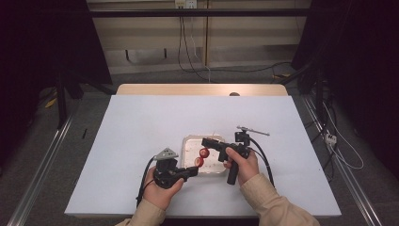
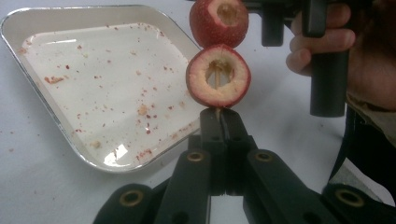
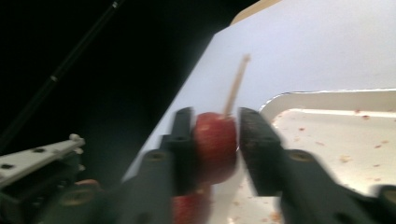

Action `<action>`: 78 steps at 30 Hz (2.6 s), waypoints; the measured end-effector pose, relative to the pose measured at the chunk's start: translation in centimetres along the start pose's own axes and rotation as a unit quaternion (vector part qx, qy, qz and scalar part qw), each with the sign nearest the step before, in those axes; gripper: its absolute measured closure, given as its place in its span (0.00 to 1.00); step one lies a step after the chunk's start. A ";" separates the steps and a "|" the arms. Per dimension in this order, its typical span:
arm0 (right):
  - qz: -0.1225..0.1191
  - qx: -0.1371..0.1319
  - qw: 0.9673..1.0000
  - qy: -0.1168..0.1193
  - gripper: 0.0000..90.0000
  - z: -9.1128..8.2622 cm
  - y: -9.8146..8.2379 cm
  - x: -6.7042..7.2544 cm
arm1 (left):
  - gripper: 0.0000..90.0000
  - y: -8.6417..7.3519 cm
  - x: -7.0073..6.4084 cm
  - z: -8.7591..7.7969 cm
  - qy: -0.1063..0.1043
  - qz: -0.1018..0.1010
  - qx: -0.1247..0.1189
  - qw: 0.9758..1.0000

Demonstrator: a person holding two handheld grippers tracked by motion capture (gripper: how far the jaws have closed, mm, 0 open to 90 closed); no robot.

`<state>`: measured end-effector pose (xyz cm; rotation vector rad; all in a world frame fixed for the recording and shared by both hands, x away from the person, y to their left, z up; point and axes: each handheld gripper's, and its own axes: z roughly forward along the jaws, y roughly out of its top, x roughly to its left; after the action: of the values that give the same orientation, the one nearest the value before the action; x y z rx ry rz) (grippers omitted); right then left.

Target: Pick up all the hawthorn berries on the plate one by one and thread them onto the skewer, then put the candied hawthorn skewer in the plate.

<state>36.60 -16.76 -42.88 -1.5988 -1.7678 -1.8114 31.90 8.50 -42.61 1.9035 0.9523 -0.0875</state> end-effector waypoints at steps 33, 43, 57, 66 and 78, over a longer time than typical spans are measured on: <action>-0.182 0.020 0.980 -0.082 0.19 -2.8 -1.0 -1.3 | 1.00 1.3 2.6 2.7 0.082 0.005 0.063 0.995; -0.181 0.014 0.980 -0.080 0.18 -3.5 -1.5 -1.5 | 0.99 1.7 2.0 4.0 0.080 0.030 0.099 0.991; -0.207 0.013 0.974 -0.091 0.17 -4.9 -2.2 -1.6 | 0.73 1.8 2.3 1.5 0.043 0.032 0.042 0.998; -0.230 0.021 0.968 -0.102 0.15 -5.7 -2.7 -1.9 | 0.59 1.4 3.9 -1.5 0.031 0.038 0.008 0.999; -0.238 0.016 0.965 -0.109 0.12 -7.4 -3.4 -2.4 | 0.48 0.7 5.9 -4.5 0.026 0.040 -0.022 0.999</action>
<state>31.08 -22.91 -44.83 -1.5034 -2.4413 -1.8248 34.97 15.23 -42.33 1.9086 0.9059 0.0305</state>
